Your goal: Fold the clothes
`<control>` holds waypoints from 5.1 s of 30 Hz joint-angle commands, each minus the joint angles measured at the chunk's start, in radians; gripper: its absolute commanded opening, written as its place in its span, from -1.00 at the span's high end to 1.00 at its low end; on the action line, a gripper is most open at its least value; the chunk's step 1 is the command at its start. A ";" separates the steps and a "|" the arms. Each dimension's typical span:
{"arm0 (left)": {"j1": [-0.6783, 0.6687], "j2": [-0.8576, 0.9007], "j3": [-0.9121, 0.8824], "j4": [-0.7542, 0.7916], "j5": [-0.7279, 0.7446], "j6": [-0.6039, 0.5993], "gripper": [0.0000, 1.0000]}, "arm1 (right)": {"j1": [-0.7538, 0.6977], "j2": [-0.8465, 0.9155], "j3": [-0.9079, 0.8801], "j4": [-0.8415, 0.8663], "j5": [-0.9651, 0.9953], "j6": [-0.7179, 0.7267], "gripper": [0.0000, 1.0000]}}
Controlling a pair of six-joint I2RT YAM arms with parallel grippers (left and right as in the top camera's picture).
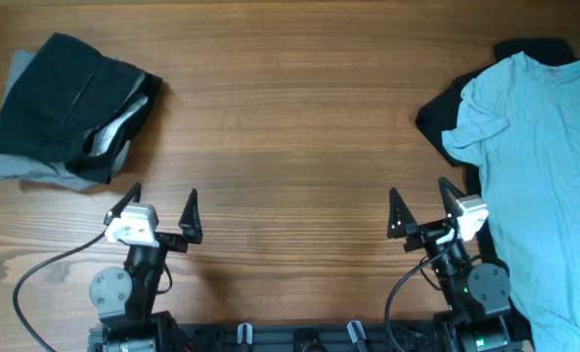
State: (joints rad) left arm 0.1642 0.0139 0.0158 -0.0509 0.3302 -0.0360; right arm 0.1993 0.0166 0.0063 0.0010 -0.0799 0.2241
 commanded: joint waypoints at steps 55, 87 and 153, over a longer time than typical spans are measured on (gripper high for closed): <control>-0.005 0.829 1.033 -0.697 -0.074 -0.082 -1.00 | -0.004 0.872 0.895 -0.770 -0.222 -0.023 -0.99; -0.005 1.266 1.469 -1.071 0.029 -0.055 -0.99 | -0.580 2.071 1.390 -0.483 -0.066 -0.065 -0.54; -0.584 2.150 1.469 -0.483 0.039 0.400 -0.23 | 0.179 1.134 1.467 -0.982 0.035 0.179 -0.93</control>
State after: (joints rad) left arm -0.4160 2.1197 1.4757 -0.5396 0.3672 0.3374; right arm 0.3805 1.1343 1.4677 -0.9802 -0.0544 0.3820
